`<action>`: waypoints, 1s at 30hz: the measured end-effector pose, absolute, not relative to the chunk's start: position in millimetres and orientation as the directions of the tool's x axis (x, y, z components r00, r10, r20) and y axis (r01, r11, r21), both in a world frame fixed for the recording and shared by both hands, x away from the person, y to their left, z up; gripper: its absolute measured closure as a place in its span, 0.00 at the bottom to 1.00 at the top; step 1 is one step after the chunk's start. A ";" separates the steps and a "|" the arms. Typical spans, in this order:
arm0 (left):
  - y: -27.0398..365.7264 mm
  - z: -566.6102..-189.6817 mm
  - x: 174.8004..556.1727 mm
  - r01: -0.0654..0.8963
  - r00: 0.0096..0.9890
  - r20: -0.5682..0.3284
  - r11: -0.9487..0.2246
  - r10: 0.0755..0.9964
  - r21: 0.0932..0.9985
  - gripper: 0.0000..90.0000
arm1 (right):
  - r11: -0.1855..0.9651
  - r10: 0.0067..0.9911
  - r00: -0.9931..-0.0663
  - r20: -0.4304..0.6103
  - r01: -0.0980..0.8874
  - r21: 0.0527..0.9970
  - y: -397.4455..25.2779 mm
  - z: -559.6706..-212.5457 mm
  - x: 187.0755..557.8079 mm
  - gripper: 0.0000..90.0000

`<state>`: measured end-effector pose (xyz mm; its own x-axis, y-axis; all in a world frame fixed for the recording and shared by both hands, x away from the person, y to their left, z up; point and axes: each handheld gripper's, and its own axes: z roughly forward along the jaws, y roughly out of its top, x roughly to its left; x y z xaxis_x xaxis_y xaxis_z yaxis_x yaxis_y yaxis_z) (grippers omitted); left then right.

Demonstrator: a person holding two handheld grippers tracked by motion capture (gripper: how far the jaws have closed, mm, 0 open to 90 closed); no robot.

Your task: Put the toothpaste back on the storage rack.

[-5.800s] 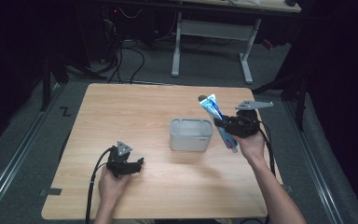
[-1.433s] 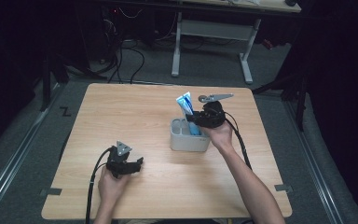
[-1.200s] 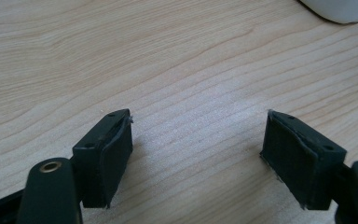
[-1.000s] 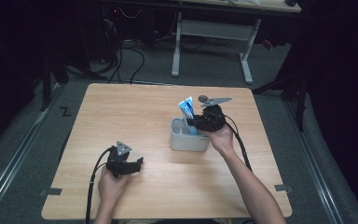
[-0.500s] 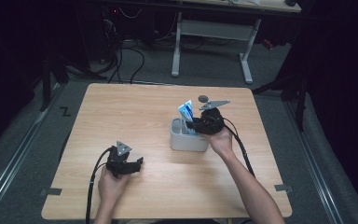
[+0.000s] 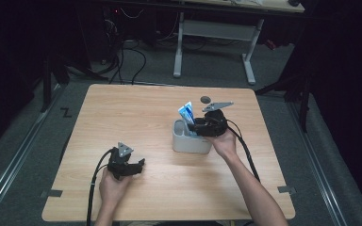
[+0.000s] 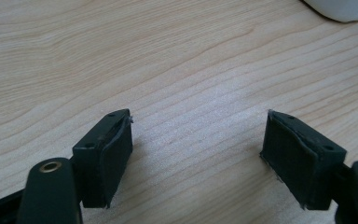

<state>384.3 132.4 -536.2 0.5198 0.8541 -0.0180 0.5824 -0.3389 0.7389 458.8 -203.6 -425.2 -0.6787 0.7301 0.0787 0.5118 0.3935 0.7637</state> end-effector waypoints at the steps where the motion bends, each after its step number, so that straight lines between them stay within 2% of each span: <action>1: 132.4 -536.2 384.3 0.582 0.519 -0.018 -0.338 0.854 0.740 0.27 | 0.391 0.732 -0.677 0.078 0.510 0.766 -204.5 -424.2 458.0 0.57; 3: 132.4 -536.2 384.3 0.583 0.519 -0.018 -0.339 0.854 0.739 0.27 | 0.364 0.744 -0.665 0.067 0.486 0.794 -209.4 -421.5 452.8 0.59; 30: 132.6 -536.1 383.8 0.583 0.517 -0.016 -0.338 0.856 0.738 0.28 | 0.248 0.779 -0.616 0.119 0.476 0.844 -248.0 -409.0 433.8 0.59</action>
<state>383.8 132.6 -536.1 0.5167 0.8560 -0.0161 0.5834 -0.3383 0.7384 433.8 -248.0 -409.0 -0.6159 0.7788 0.1186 0.4761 0.2481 0.8436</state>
